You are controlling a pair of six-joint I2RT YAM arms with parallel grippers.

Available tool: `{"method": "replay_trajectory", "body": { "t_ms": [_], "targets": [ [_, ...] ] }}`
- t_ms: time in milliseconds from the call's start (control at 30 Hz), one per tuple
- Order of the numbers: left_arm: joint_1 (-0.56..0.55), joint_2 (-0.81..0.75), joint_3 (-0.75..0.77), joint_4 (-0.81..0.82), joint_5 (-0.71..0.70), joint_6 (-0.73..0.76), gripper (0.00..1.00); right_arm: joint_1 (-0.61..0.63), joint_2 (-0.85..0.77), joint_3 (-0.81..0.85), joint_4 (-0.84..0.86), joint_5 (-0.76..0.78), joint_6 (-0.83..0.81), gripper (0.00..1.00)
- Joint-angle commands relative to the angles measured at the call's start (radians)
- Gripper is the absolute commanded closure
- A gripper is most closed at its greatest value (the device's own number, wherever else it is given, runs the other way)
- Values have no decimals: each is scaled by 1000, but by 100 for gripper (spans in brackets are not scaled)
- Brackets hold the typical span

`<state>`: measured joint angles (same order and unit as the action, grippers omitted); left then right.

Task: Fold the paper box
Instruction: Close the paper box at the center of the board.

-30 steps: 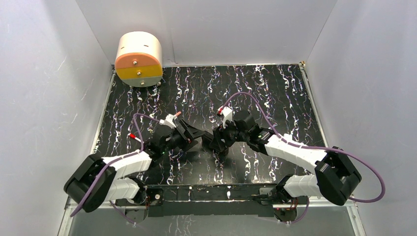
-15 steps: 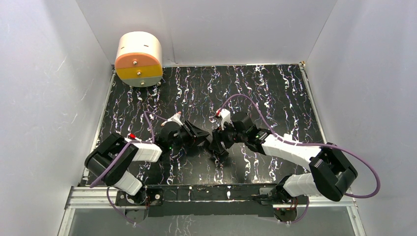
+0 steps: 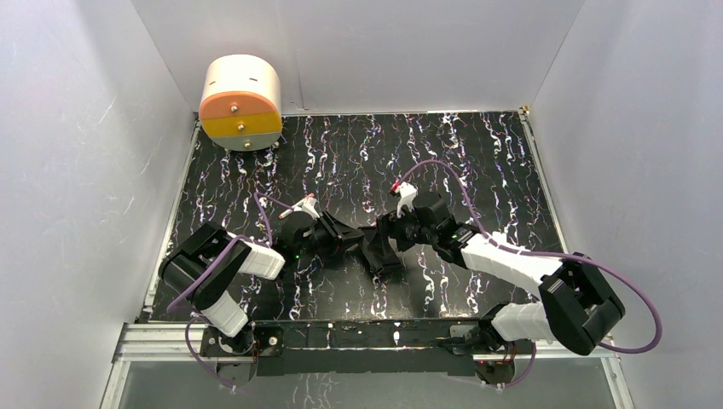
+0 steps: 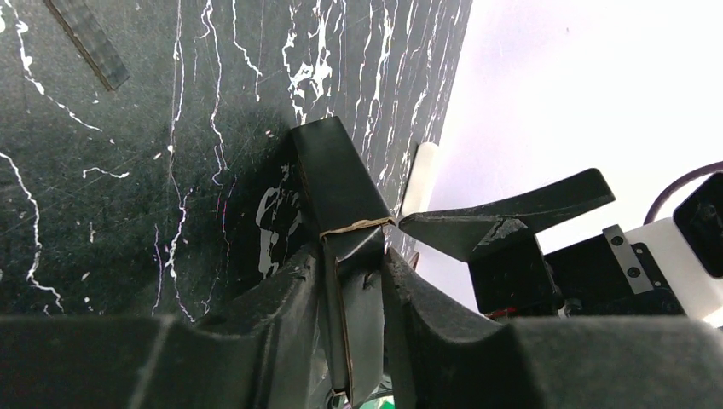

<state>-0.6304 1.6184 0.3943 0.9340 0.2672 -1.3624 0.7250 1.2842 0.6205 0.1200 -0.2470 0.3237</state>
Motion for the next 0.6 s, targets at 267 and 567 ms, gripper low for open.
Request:
{"method": "replay_trajectory", "body": {
  "t_ms": [267,567],
  "targets": [
    [9,-16,-87,-150,-61,108,41,1,20,53,-59,62,102,1],
    [1,-197,-35,-343,-73,209,52,-3,66,79,-118,198,146,5]
  ]
}}
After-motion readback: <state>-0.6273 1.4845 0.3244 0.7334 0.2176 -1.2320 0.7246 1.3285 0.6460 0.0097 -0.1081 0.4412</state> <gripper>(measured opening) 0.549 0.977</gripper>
